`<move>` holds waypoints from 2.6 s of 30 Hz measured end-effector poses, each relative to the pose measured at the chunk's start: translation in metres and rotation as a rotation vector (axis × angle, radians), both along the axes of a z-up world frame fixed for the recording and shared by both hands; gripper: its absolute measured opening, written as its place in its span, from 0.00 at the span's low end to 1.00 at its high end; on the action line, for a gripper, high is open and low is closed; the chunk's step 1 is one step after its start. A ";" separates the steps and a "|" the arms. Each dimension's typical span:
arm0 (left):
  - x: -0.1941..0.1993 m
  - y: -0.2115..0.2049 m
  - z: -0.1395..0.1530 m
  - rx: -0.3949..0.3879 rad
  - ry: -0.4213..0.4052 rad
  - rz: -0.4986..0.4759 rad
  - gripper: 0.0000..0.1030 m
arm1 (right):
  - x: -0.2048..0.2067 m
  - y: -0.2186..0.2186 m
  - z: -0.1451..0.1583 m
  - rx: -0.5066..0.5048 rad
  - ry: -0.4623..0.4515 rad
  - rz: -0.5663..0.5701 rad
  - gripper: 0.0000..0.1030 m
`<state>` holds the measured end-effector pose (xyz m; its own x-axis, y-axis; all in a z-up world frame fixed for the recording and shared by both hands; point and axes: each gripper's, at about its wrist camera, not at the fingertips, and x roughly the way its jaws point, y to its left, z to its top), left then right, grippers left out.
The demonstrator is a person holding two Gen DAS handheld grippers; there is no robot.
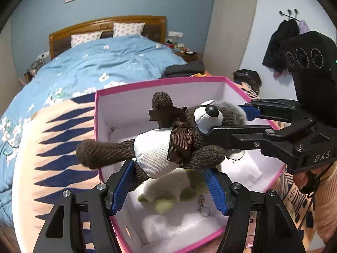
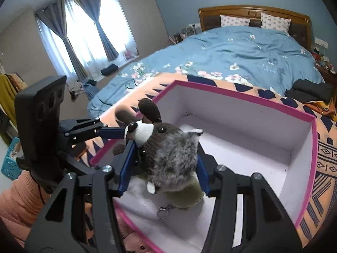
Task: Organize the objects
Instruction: 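Carry the dog into the pink box and open the right gripper, then move the right gripper back to the pink knitted bunny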
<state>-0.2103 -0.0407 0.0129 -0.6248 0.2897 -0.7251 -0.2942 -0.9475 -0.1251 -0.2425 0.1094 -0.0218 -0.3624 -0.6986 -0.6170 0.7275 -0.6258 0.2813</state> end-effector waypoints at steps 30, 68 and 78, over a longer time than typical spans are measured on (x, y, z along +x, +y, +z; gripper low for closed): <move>0.059 0.012 -0.001 -0.002 0.059 -0.054 0.67 | 0.043 0.025 -0.006 0.034 0.007 -0.064 0.66; 0.145 -0.008 -0.051 0.058 0.031 -0.013 0.82 | 0.162 0.030 -0.100 0.163 -0.086 -0.070 0.67; 0.142 -0.003 -0.062 0.028 -0.001 -0.036 0.82 | 0.151 0.031 -0.083 0.103 -0.031 -0.126 0.67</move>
<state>-0.0687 -0.0439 -0.0491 -0.6130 0.3322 -0.7168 -0.3283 -0.9324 -0.1514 -0.0917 0.1406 -0.1051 -0.4228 -0.5816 -0.6950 0.6336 -0.7380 0.2321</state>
